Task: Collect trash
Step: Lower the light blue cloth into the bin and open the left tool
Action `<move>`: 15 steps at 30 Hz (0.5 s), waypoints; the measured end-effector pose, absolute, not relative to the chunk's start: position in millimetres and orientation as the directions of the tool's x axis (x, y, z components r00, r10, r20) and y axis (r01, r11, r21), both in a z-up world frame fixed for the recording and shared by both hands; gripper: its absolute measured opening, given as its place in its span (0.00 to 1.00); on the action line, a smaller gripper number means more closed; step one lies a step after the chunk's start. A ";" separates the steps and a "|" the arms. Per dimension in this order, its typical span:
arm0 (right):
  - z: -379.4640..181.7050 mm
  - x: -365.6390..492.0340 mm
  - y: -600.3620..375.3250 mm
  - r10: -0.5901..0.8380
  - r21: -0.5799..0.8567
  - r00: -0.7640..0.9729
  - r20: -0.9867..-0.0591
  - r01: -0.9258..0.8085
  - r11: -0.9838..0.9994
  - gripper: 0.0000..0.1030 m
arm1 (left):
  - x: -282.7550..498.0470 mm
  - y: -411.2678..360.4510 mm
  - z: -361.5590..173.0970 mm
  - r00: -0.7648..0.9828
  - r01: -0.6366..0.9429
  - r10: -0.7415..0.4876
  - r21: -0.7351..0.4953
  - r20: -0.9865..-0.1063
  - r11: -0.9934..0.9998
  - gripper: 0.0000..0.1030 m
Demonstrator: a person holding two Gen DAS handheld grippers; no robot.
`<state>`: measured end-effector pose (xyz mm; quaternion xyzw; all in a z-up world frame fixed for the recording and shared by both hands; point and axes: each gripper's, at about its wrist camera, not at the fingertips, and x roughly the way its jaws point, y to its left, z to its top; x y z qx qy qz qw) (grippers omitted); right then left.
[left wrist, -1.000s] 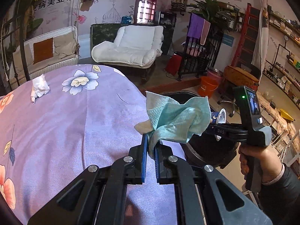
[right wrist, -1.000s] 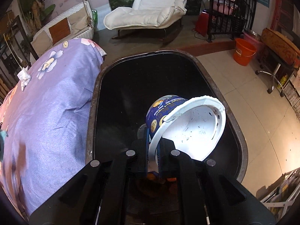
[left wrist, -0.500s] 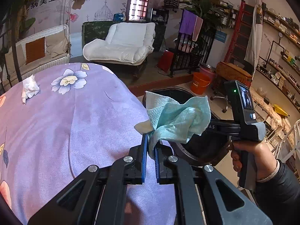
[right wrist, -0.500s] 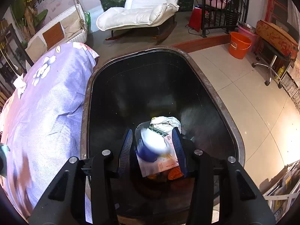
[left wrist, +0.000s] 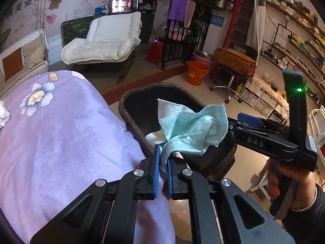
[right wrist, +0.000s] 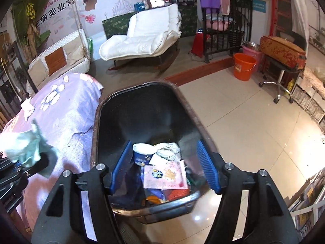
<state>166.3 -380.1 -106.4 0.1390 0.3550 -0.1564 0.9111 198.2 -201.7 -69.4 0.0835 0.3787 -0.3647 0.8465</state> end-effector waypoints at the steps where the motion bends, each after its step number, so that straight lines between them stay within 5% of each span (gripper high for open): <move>1: -104.3 162.8 -382.2 -0.195 0.140 0.701 -0.686 0.390 0.910 0.64 | 200.4 -208.9 -70.7 0.433 0.689 -0.558 -0.140 -0.708 0.711 0.08; 15: -84.2 128.9 -417.4 -0.274 0.161 0.714 -0.644 0.477 0.864 0.69 | 214.8 -281.3 -95.7 0.332 0.742 -0.535 -0.135 -0.777 0.657 0.08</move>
